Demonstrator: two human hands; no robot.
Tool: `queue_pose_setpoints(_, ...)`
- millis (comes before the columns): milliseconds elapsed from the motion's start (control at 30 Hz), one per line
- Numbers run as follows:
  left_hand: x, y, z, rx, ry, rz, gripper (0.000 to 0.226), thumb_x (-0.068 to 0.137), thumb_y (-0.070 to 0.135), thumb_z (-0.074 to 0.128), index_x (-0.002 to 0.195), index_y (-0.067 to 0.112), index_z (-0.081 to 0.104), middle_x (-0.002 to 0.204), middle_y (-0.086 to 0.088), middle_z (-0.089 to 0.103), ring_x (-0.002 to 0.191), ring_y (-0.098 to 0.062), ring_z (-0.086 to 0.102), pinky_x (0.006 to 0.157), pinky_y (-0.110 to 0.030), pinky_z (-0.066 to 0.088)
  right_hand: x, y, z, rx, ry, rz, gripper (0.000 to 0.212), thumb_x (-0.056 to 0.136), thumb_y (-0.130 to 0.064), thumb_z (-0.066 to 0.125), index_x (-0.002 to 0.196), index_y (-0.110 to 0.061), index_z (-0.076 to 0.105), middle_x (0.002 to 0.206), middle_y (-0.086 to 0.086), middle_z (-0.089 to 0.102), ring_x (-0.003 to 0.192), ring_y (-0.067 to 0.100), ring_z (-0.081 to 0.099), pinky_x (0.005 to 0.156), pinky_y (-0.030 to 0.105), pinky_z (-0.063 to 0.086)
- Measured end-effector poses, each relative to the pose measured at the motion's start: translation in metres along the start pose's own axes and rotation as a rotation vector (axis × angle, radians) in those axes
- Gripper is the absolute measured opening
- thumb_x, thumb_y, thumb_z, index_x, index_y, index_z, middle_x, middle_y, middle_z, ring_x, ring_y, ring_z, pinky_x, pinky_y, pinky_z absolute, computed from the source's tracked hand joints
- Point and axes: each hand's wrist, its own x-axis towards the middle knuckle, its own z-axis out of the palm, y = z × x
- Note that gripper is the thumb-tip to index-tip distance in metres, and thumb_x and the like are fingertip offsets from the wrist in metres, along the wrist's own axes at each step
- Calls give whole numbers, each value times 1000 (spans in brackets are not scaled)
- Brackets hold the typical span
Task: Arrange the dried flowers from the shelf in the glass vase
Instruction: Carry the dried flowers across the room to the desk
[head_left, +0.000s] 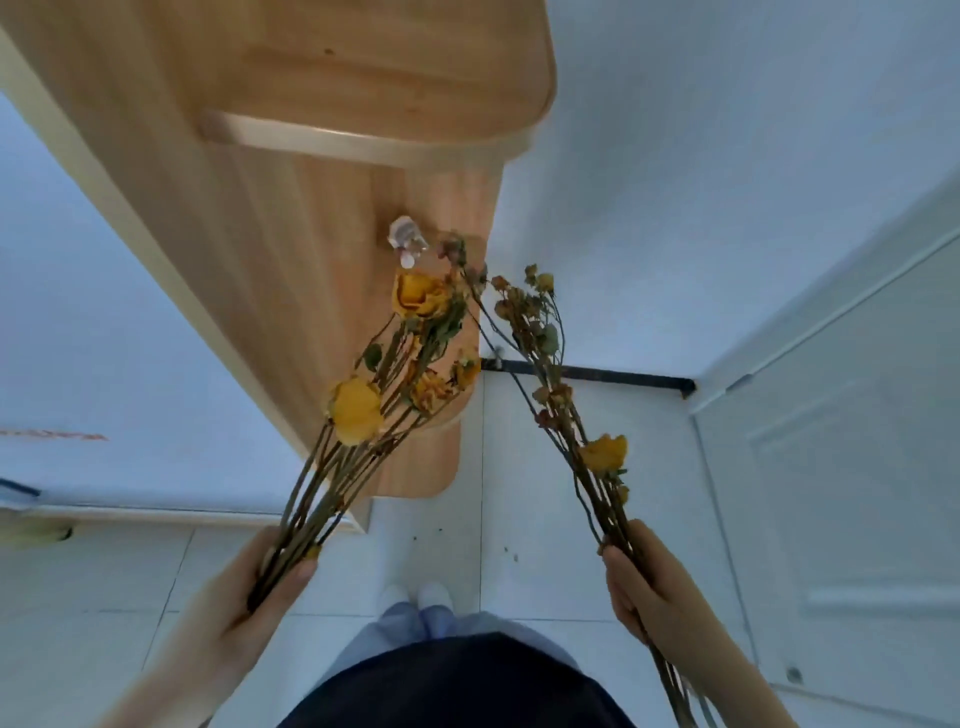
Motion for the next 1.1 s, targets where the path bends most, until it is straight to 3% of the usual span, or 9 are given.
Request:
queue_pose_setpoints(67,-2,5,14,18,-5,35,17,85,44,51,97,34,56,56,14,54,45,3,42,45,-13,34,2,14,7,-23,-17,64,18,95,-17,47,81,-7,42,48,-6,38,36,10,31,37,17,30)
queue_pose_setpoints(133,-5,-1,25,2,-26,-4,4,88,36,51,87,34,55,51,7,46,41,-3,35,42,-19,29,2,28,13,-14,-23,125,21,95,-20,48,80,-7,40,49,-8,36,37,9,29,37,17,29)
queue_pose_setpoints(200,-4,-12,32,16,-26,-30,9,90,29,52,81,30,54,51,6,43,42,-5,33,45,-24,28,3,39,17,2,-31,174,22,95,-21,48,79,-8,39,49,-7,35,38,10,28,37,18,28)
queue_pose_setpoints(367,-2,-29,36,49,-65,-116,10,92,26,52,83,20,54,51,5,43,42,-6,36,46,-27,32,0,56,27,-27,-40,254,23,96,-25,48,80,-10,40,48,-7,36,38,11,29,37,20,28)
queue_pose_setpoints(567,3,-44,41,94,-131,-131,13,91,32,51,82,23,52,52,6,45,42,-5,39,44,-25,35,-15,68,44,20,2,359,20,95,-28,48,82,-14,43,49,-9,37,39,8,30,38,17,29)
queue_pose_setpoints(900,17,-55,66,250,-367,-96,15,92,34,48,83,23,49,58,2,49,49,-13,45,47,-28,38,-89,103,71,123,219,519,21,93,-35,48,87,-15,46,55,-2,41,41,8,32,41,17,32)
queue_pose_setpoints(1100,21,-44,98,281,-540,-37,25,93,36,47,76,19,46,54,4,40,46,-11,36,45,-32,32,-160,130,84,329,423,555,28,93,-32,49,88,-6,43,58,3,35,43,11,27,40,20,28)
